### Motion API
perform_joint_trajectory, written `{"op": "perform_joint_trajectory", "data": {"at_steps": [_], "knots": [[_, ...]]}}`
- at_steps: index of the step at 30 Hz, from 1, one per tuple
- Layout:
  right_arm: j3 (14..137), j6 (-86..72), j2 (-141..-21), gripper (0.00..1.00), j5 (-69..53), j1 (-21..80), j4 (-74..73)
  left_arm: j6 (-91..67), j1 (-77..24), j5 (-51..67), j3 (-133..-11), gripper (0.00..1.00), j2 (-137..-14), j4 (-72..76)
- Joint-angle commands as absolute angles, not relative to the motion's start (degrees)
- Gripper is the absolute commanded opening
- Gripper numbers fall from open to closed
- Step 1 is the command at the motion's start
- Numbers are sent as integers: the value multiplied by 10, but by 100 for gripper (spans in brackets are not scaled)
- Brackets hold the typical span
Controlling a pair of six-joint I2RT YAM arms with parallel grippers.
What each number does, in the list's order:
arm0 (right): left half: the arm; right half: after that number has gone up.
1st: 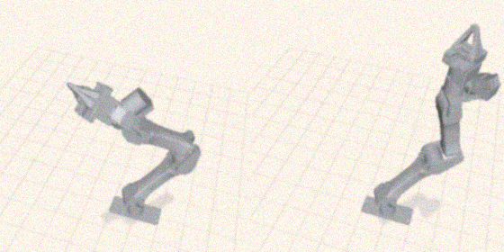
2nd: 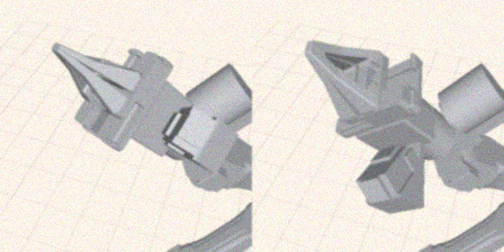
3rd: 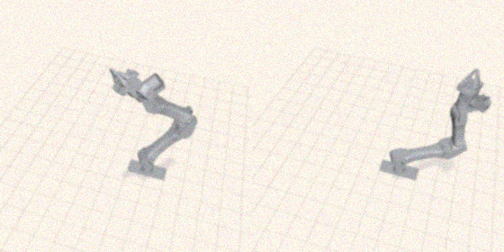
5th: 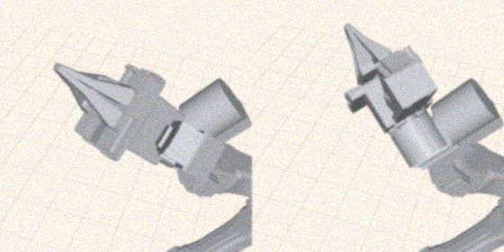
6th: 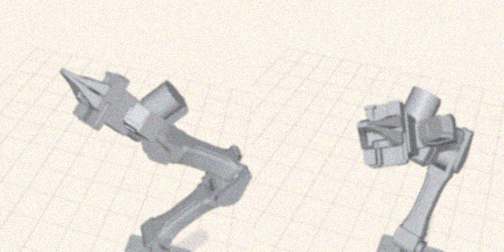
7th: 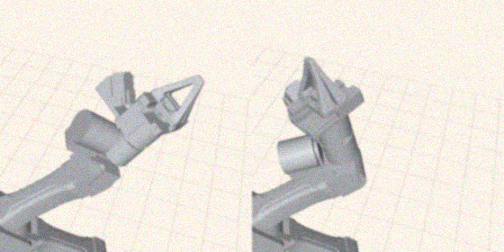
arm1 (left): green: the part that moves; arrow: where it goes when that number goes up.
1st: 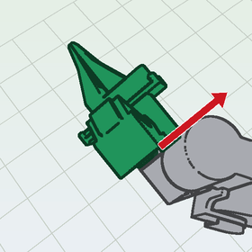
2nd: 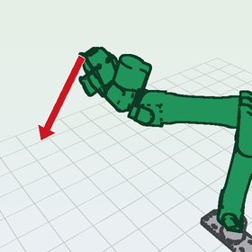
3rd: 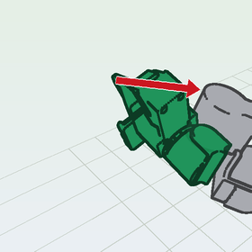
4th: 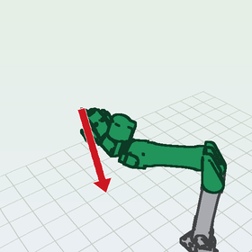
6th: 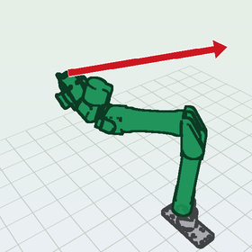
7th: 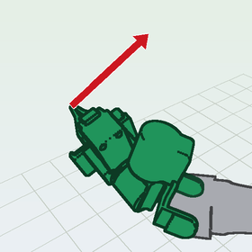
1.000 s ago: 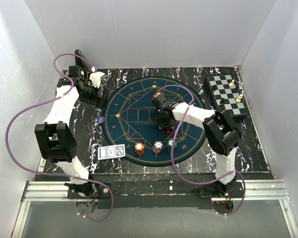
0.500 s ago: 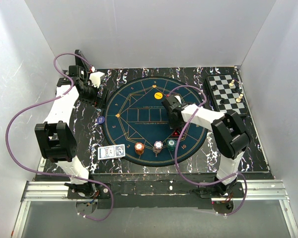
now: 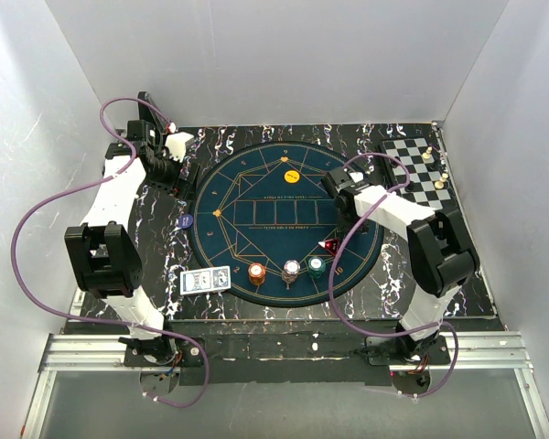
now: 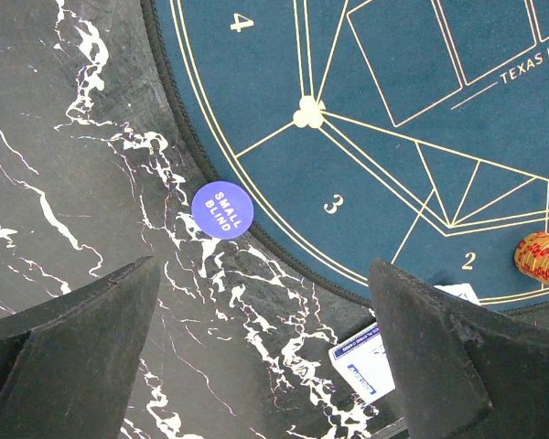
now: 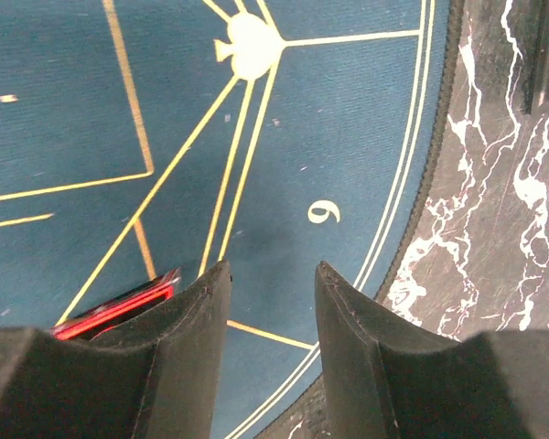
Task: Distribute texas hold em gaming equipment
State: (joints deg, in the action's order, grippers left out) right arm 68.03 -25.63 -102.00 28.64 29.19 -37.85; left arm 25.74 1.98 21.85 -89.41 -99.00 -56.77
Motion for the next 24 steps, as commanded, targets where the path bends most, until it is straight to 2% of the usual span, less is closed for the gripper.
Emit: {"op": "perform_joint_trajectory", "data": {"at_steps": [1, 8, 13, 16, 17, 24], "knots": [[723, -271, -968, 50, 269, 324, -390, 263, 19, 223, -908, 98, -983, -572], [827, -236, -953, 56, 223, 401, -403, 259, 19, 224, -905, 98, -975, -577], [876, -201, -939, 64, 150, 474, -389, 242, 19, 221, -900, 98, -980, -577], [893, -198, -947, 70, 92, 510, -400, 230, 19, 208, -905, 98, -988, -584], [894, -197, -949, 77, 74, 522, -398, 226, 19, 204, -904, 98, -988, -584], [926, -192, -1019, 82, 33, 594, -414, 201, 19, 173, -892, 98, -986, -581]]}}
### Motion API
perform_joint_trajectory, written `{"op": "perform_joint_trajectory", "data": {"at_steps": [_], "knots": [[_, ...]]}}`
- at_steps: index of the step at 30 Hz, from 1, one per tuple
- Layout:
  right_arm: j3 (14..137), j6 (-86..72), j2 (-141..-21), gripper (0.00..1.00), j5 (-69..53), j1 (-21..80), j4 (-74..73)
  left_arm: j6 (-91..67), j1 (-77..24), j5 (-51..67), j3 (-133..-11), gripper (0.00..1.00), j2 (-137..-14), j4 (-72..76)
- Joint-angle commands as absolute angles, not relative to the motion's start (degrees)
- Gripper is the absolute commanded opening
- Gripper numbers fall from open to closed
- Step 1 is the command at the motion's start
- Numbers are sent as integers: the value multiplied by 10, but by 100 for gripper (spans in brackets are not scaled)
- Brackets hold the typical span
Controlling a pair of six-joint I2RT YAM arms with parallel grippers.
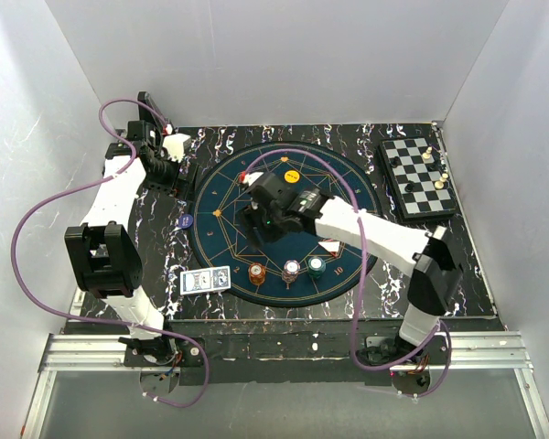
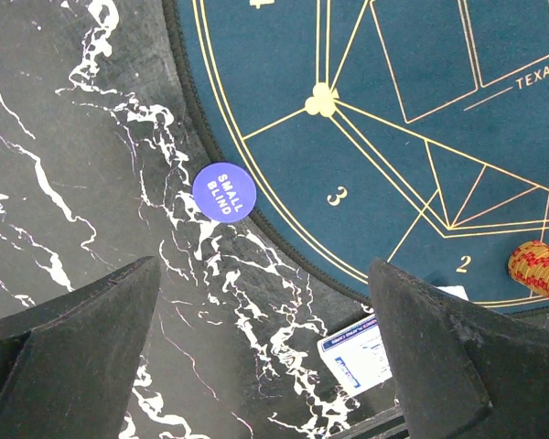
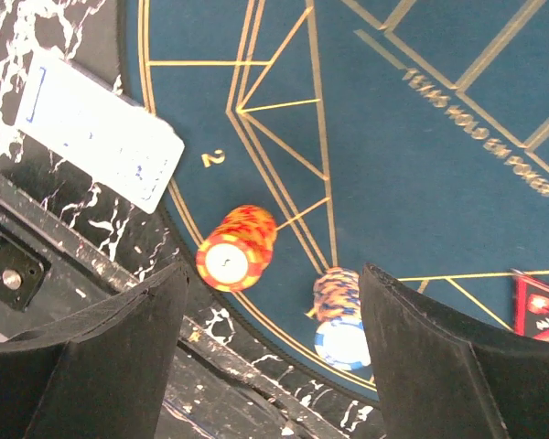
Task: Distribute texas hold em gaming equipment
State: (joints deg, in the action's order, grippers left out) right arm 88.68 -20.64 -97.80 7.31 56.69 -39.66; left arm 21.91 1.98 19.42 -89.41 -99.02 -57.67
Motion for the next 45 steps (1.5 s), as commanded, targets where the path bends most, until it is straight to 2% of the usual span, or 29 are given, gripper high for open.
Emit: {"op": "perform_joint_trajectory", "data": {"at_steps": [1, 17, 35, 38, 45], "knots": [[933, -189, -1030, 83, 31, 603, -417, 202, 19, 173, -893, 98, -986, -584], [935, -191, -1104, 83, 62, 631, -429, 202, 25, 181, -880, 98, -964, -579], [892, -208, -1123, 70, 38, 637, -402, 203, 29, 184, -889, 98, -957, -585], [893, -210, -1126, 66, 38, 638, -401, 205, 30, 184, -891, 98, -957, -587], [895, -214, -1130, 49, 40, 638, -404, 209, 32, 180, -892, 98, -956, -587]]}}
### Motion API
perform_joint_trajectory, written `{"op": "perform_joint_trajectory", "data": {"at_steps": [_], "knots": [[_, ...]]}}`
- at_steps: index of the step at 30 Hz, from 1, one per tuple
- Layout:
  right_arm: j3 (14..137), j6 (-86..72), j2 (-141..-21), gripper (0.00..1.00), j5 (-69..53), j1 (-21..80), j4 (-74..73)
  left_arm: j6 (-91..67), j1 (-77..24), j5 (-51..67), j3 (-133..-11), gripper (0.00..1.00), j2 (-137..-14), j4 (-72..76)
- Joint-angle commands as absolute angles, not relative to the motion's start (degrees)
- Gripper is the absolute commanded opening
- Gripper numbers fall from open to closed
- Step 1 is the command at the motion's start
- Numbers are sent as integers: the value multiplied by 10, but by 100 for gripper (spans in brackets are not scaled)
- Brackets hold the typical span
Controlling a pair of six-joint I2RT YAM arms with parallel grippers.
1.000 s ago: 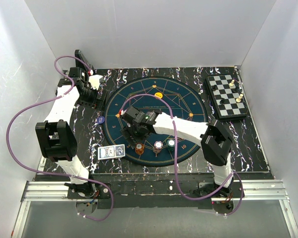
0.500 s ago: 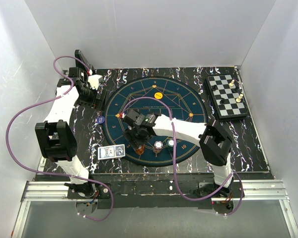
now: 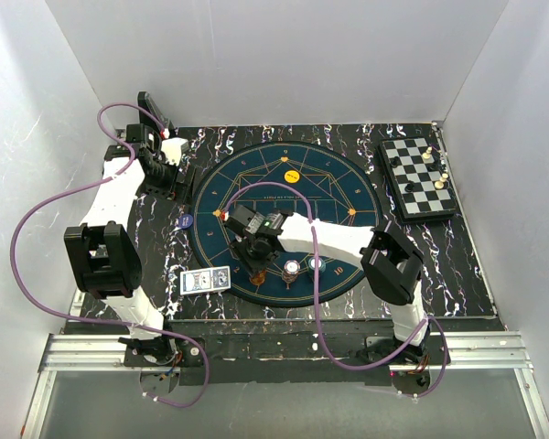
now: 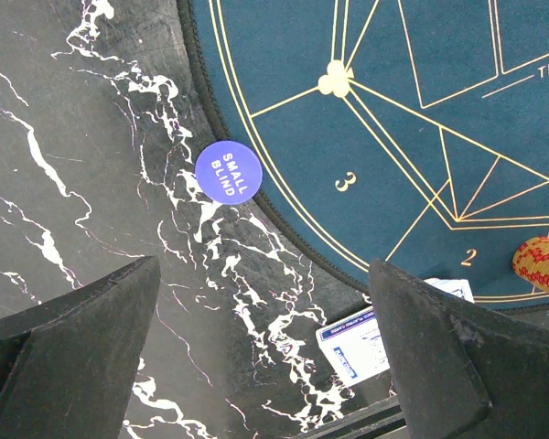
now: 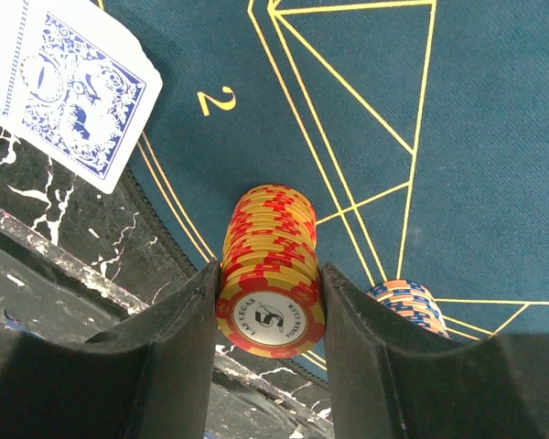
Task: Distribute texas hold em gaming equipment
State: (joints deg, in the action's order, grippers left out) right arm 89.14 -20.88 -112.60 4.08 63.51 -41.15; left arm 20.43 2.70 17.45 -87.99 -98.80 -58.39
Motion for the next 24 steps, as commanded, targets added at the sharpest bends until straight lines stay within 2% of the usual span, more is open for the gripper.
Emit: {"op": "perform_joint_trajectory", "data": {"at_steps": [1, 3, 9, 19, 22, 24], "knots": [[894, -214, -1129, 46, 41, 638, -403, 210, 33, 180, -890, 98, -955, -585], [893, -214, -1125, 42, 43, 638, -403, 212, 33, 181, -891, 98, -954, -585], [925, -205, -1107, 38, 61, 638, -432, 213, 36, 185, -888, 98, -954, -584], [1004, -176, -1107, 37, 78, 638, -474, 216, 38, 192, -878, 98, -955, -579], [1073, -153, -1149, 37, 91, 632, -495, 215, 41, 197, -874, 98, -953, -577], [1183, -140, -1205, 36, 94, 617, -523, 210, 46, 200, -870, 98, -955, -572]]}}
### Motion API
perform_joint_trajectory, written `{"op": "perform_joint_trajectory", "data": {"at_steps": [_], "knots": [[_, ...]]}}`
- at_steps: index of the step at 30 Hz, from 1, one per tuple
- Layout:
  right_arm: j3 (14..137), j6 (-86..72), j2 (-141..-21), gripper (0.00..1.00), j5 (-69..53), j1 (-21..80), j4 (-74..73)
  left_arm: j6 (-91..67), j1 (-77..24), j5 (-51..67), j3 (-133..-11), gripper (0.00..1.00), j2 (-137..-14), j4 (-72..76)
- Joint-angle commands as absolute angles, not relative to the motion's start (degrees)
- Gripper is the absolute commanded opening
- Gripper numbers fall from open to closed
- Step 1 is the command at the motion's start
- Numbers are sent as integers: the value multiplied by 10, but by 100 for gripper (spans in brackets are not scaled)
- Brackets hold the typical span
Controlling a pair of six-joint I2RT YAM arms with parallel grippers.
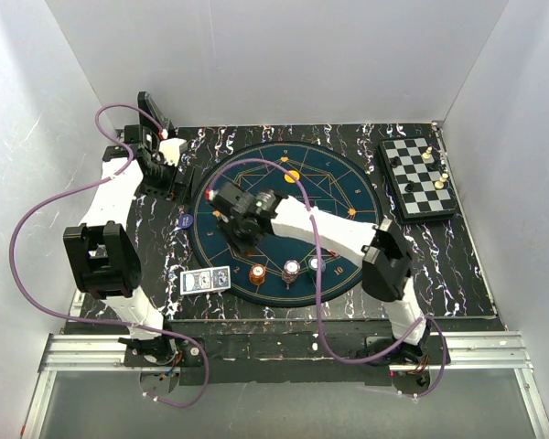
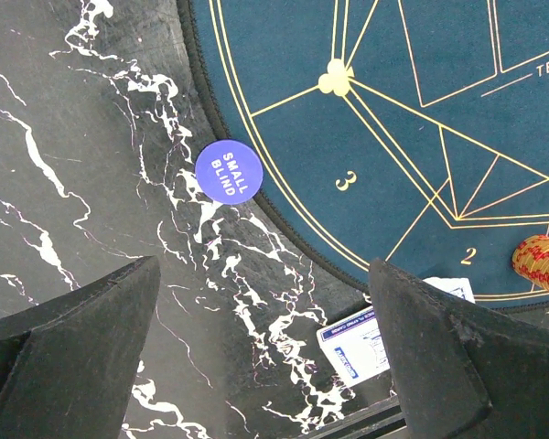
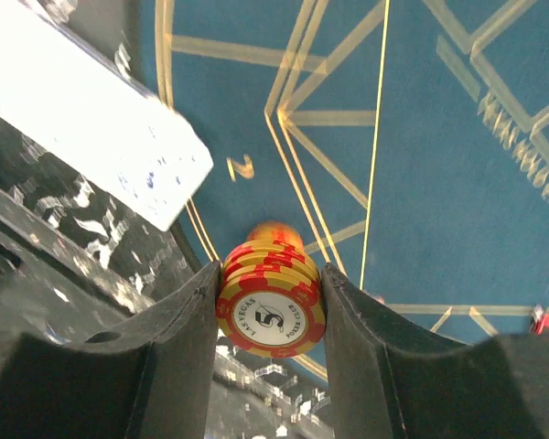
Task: Distribute texas hold em gaming equipment
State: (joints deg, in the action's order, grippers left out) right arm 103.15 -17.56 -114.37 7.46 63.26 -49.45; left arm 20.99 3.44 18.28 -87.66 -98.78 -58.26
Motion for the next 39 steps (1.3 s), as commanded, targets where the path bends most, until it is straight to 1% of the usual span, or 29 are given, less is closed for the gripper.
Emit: {"op": "perform_joint_trajectory", "data": {"at_steps": [1, 4, 5, 6, 8, 10, 11, 14, 17, 22, 26, 28, 30, 34, 39], "knots": [[1230, -135, -1233, 36, 90, 608, -535, 207, 49, 203, -869, 98, -957, -569], [1397, -127, -1336, 35, 68, 584, -566, 191, 66, 207, -873, 98, -971, -564], [1436, -128, -1372, 35, 55, 577, -566, 186, 75, 210, -875, 98, -977, -565], [1437, -133, -1379, 35, 35, 567, -547, 182, 83, 214, -878, 98, -983, -565], [1397, -145, -1373, 35, 12, 555, -491, 175, 101, 225, -885, 98, -992, -569], [1351, -135, -1366, 35, 11, 554, -429, 174, 111, 234, -888, 98, -998, -571], [1347, -133, -1372, 35, 13, 553, -412, 177, 113, 239, -887, 98, -998, -572], [1400, -148, -1412, 35, 5, 548, -416, 183, 114, 240, -883, 98, -992, -570], [1394, -153, -1422, 35, 4, 547, -401, 189, 116, 242, -880, 98, -989, -565], [1397, -166, -1446, 35, -36, 547, -378, 192, 120, 253, -880, 98, -999, -571], [1425, -192, -1483, 36, -68, 548, -347, 195, 122, 258, -881, 98, -1000, -579], [1435, -202, -1493, 40, -81, 547, -333, 202, 122, 256, -885, 98, -999, -584], [1433, -205, -1499, 48, -83, 548, -327, 209, 127, 254, -889, 98, -1001, -587], [1414, -203, -1504, 59, -78, 548, -332, 210, 132, 263, -899, 98, -1009, -592], [1411, -203, -1506, 64, -83, 548, -342, 207, 133, 272, -895, 98, -1012, -595]]}}
